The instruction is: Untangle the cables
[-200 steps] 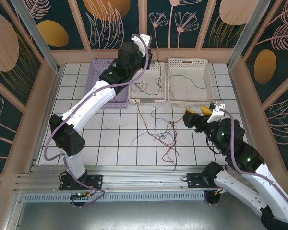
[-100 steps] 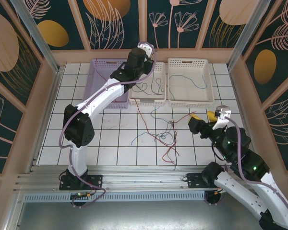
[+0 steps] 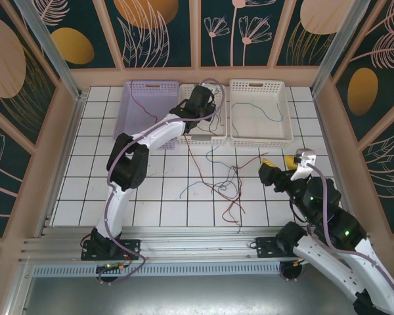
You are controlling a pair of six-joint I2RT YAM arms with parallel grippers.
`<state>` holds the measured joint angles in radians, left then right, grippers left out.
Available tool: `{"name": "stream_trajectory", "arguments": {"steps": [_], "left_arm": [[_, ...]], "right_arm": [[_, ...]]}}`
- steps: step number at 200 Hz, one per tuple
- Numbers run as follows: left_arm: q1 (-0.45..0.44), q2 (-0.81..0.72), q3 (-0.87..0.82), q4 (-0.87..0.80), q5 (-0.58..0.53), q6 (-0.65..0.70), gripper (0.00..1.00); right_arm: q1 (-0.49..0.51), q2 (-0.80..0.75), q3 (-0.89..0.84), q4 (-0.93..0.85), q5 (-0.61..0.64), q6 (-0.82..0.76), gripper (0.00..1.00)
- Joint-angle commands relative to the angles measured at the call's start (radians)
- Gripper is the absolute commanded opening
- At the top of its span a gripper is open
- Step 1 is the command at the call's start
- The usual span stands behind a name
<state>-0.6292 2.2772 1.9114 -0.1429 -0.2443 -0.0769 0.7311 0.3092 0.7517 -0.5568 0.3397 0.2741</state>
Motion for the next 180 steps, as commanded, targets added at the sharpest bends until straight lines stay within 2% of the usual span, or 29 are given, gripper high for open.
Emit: {"name": "stream_trajectory", "arguments": {"steps": [1, 98, 135, 180], "left_arm": [[0.003, 0.037, 0.047, -0.013, -0.003, -0.037, 0.0], [0.004, 0.107, 0.078, -0.023, 0.039, -0.078, 0.0], [0.003, 0.109, 0.114, -0.05, 0.042, -0.071, 0.15], [0.003, 0.09, 0.12, -0.067, 0.047, -0.058, 0.25]], "right_arm": [[0.005, -0.016, -0.021, 0.027, 0.002, -0.005, 0.84], [-0.007, -0.032, -0.045, 0.048, -0.029, -0.016, 0.85], [-0.014, -0.041, -0.051, 0.049, -0.032, -0.018, 0.86], [-0.022, -0.041, -0.057, 0.056, -0.037, -0.025, 0.86]]}}
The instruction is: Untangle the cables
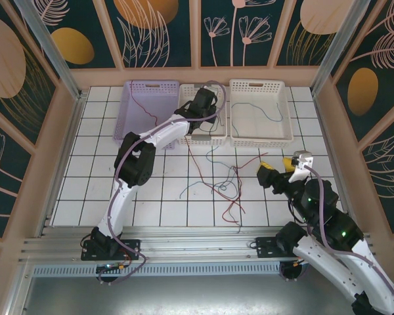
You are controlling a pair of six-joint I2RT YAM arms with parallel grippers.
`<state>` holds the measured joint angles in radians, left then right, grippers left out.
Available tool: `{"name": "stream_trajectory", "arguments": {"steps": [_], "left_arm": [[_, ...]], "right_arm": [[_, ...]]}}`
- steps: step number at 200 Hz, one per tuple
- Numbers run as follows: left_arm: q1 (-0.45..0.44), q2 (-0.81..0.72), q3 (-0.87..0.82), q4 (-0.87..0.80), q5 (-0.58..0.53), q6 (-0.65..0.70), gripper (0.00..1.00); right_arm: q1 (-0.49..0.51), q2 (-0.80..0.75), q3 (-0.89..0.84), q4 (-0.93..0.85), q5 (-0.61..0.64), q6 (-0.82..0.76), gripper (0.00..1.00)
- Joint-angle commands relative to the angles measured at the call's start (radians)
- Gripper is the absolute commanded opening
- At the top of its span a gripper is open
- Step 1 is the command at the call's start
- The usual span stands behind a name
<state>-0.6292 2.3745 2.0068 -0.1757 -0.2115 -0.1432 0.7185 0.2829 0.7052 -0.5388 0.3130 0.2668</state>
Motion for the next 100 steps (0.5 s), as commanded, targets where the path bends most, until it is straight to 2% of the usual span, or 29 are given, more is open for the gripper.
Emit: {"name": "stream_trajectory", "arguments": {"steps": [1, 66, 100], "left_arm": [[0.003, -0.008, 0.025, -0.034, 0.014, 0.009, 0.25], [0.003, -0.032, 0.034, -0.06, 0.014, 0.026, 0.37], [0.002, -0.052, 0.035, -0.066, -0.006, 0.042, 0.51]], "right_arm": [[-0.01, -0.014, -0.01, 0.038, -0.011, -0.018, 0.86], [-0.02, -0.015, -0.013, 0.041, -0.023, -0.019, 0.89], [-0.024, -0.016, -0.014, 0.041, -0.027, -0.023, 0.91]]}}
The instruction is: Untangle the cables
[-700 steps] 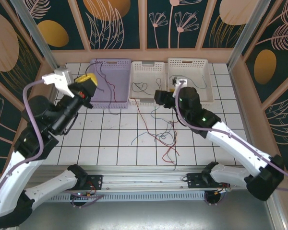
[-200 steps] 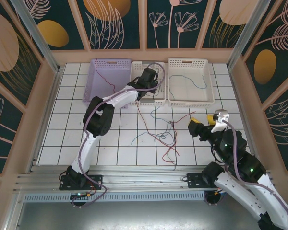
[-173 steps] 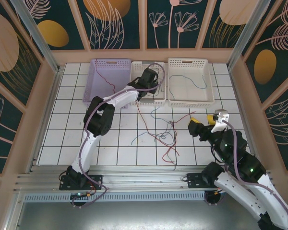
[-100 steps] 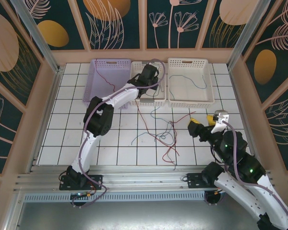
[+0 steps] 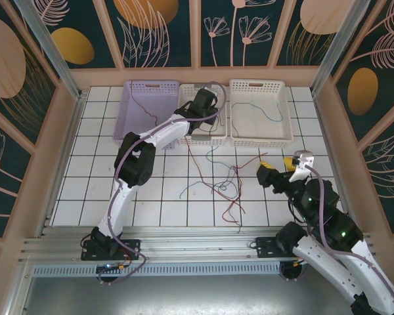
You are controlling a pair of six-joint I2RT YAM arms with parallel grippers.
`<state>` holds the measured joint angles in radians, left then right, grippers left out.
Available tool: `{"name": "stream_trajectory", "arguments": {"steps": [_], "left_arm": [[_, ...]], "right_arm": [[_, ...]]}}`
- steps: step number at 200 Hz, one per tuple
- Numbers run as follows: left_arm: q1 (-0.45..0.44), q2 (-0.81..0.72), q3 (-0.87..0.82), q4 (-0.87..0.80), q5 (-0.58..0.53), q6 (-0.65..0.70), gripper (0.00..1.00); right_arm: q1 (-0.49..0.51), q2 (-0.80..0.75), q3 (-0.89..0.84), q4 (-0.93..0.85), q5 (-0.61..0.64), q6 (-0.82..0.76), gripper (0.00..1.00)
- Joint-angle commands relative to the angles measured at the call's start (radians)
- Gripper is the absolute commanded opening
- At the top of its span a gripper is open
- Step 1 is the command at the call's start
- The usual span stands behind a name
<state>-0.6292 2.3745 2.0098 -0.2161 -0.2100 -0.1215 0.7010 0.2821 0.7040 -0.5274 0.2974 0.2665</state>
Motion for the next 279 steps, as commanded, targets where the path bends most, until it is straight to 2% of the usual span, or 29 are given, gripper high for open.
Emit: {"name": "stream_trajectory", "arguments": {"steps": [1, 51, 77, 109, 125, 140, 162, 183, 206, 231, 256, 279], "left_arm": [[0.003, -0.052, 0.033, -0.026, -0.009, 0.02, 0.51], [0.003, -0.097, 0.072, -0.056, 0.02, 0.035, 0.7], [0.002, -0.126, 0.113, -0.092, 0.065, 0.039, 0.74], [0.003, -0.255, 0.052, -0.074, 0.092, 0.008, 0.78], [0.003, -0.33, 0.001, -0.075, 0.105, -0.042, 0.84], [0.003, -0.425, -0.09, -0.06, 0.135, -0.094, 0.87], [0.003, -0.578, -0.272, -0.017, 0.175, -0.152, 0.98], [0.003, -0.719, -0.438, -0.001, 0.221, -0.185, 0.99], [0.002, -0.865, -0.629, 0.04, 0.24, -0.214, 0.99], [0.003, -1.024, -0.878, 0.119, 0.213, -0.231, 0.99], [0.003, -1.132, -1.061, 0.193, 0.145, -0.247, 0.99], [0.001, -1.161, -1.1, 0.217, 0.133, -0.242, 0.99]], "right_arm": [[-0.006, -0.015, -0.013, 0.029, -0.011, -0.023, 0.9], [-0.009, -0.015, -0.016, 0.032, -0.013, -0.026, 0.92], [-0.011, -0.015, -0.018, 0.034, -0.013, -0.029, 0.92], [-0.012, -0.014, -0.021, 0.034, -0.01, -0.03, 0.93], [-0.014, -0.008, -0.02, 0.033, -0.009, -0.029, 0.93], [-0.014, 0.009, -0.013, 0.03, -0.014, -0.029, 0.93], [-0.013, 0.075, 0.026, 0.014, -0.01, -0.026, 0.93], [-0.014, 0.171, 0.115, -0.039, 0.031, 0.002, 0.93], [-0.014, 0.3, 0.182, -0.072, 0.012, 0.035, 0.93], [-0.012, 0.474, 0.247, -0.143, -0.022, 0.132, 0.93], [-0.011, 0.532, 0.223, -0.115, -0.057, 0.221, 0.93], [-0.011, 0.587, 0.163, -0.079, -0.092, 0.273, 0.93]]}}
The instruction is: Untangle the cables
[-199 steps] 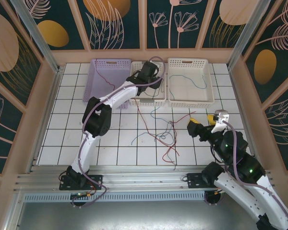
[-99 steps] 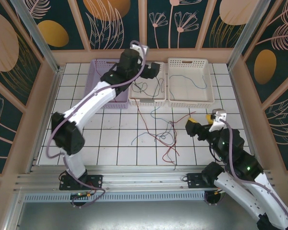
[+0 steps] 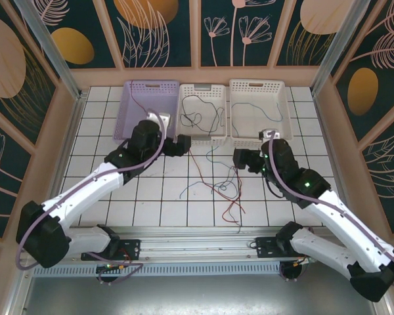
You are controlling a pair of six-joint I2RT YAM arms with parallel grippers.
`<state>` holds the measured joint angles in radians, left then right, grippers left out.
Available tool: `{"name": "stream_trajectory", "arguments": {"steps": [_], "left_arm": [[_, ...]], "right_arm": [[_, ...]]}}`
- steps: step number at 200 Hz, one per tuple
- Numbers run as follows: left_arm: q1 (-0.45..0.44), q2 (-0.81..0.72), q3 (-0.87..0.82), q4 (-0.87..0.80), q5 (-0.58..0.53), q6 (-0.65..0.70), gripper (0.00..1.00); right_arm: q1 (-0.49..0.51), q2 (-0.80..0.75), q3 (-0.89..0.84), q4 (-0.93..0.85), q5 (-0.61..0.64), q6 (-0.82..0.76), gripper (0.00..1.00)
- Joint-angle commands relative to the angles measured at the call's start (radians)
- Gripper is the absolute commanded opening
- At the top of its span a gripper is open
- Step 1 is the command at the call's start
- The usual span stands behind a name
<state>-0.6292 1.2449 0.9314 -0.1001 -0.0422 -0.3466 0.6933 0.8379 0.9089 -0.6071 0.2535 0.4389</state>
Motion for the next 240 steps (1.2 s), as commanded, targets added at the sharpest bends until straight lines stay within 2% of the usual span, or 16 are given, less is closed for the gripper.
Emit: {"name": "stream_trajectory", "arguments": {"steps": [1, 76, 121, 137, 156, 193, 221, 232, 240], "left_arm": [[0.001, -0.032, -0.021, 0.101, -0.034, -0.016, 0.99], [0.001, -0.021, -0.04, 0.109, -0.081, -0.022, 0.99], [0.002, -0.012, -0.032, 0.098, -0.084, -0.032, 0.98], [0.0, -0.006, -0.032, 0.101, -0.062, -0.04, 0.99], [0.0, 0.009, -0.029, 0.099, -0.044, -0.046, 0.98], [0.0, 0.031, -0.01, 0.077, -0.035, -0.051, 0.99], [0.0, 0.025, -0.011, 0.078, -0.039, -0.052, 0.99], [-0.001, 0.025, -0.01, 0.079, -0.035, -0.051, 0.99], [0.0, 0.026, -0.01, 0.079, -0.032, -0.052, 0.99]], "right_arm": [[-0.004, 0.035, -0.043, 0.0, -0.051, 0.103, 0.93], [0.003, 0.253, -0.212, 0.12, -0.051, 0.186, 0.9], [0.001, 0.381, -0.261, 0.239, -0.056, 0.188, 0.84], [-0.005, 0.429, -0.249, 0.254, -0.023, 0.176, 0.8], [-0.011, 0.471, -0.245, 0.293, -0.044, 0.155, 0.74], [-0.011, 0.544, -0.228, 0.32, -0.034, 0.141, 0.51], [-0.012, 0.573, -0.23, 0.363, -0.061, 0.13, 0.17], [-0.009, 0.572, -0.222, 0.36, -0.064, 0.127, 0.06], [-0.003, 0.562, -0.215, 0.355, -0.063, 0.123, 0.02]]}}
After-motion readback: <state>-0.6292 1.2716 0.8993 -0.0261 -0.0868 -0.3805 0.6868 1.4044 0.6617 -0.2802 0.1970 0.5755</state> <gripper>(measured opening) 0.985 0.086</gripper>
